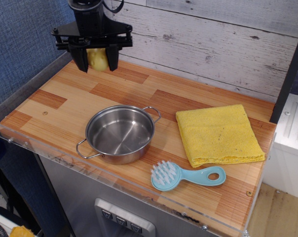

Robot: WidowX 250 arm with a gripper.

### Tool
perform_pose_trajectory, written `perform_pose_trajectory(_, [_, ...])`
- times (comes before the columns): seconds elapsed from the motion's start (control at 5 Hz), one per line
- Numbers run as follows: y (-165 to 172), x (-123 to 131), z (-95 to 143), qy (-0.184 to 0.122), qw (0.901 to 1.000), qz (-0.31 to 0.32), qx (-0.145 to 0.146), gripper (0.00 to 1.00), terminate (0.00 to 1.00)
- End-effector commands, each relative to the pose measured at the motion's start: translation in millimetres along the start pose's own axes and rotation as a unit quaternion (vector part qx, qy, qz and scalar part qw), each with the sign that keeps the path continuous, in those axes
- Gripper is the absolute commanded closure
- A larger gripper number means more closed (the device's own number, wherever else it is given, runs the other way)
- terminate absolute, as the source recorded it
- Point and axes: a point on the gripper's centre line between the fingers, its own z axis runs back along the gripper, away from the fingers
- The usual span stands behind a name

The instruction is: Put the potato above the pan and to the left.

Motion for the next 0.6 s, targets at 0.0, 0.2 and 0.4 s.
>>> perform_pose_trajectory(0.0, [20,43,-24,-0.007,0.9986,0.047,0.025,1.0,0.0])
perform_pose_trajectory(0.2, [19,55,-41,-0.003,0.9978,0.053,0.038,1.0,0.0])
perform_pose_trajectory(0.4, [17,59,-61,0.005,0.9972,0.054,0.051,1.0,0.0])
